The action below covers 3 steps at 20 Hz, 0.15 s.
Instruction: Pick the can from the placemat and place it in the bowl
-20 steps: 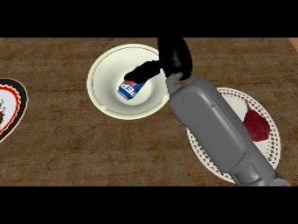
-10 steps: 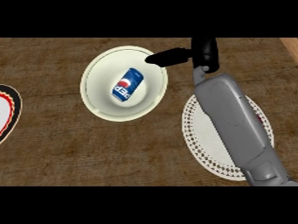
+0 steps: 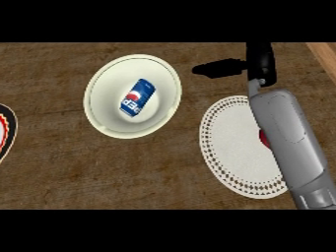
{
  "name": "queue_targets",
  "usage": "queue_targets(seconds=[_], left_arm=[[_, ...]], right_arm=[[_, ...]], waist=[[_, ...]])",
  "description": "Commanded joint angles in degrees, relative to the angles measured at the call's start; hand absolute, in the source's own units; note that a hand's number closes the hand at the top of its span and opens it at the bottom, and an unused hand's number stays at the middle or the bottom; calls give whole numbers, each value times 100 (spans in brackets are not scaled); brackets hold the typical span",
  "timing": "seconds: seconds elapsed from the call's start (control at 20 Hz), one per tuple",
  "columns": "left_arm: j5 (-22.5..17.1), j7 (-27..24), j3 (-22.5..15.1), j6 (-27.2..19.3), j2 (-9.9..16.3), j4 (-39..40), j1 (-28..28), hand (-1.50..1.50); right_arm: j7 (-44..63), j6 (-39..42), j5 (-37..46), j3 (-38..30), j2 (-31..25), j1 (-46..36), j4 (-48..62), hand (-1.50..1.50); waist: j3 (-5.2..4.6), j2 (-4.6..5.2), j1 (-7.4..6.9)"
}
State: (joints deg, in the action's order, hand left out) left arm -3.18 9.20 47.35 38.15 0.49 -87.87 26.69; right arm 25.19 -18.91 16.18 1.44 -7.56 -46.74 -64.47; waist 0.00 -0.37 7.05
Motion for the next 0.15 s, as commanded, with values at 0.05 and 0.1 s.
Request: queue_targets(seconds=[0.05,0.1], left_arm=[[-710,-699,-560,-38,-47,-658,-1654,0],[-730,-657,-489,-25,-47,-658,-1634,0]], right_arm=[[-378,398,-343,-175,-222,270,-50,-150],[-400,537,-406,-196,-309,376,-61,-150]], waist=[[36,-51,251],[42,-77,337]])
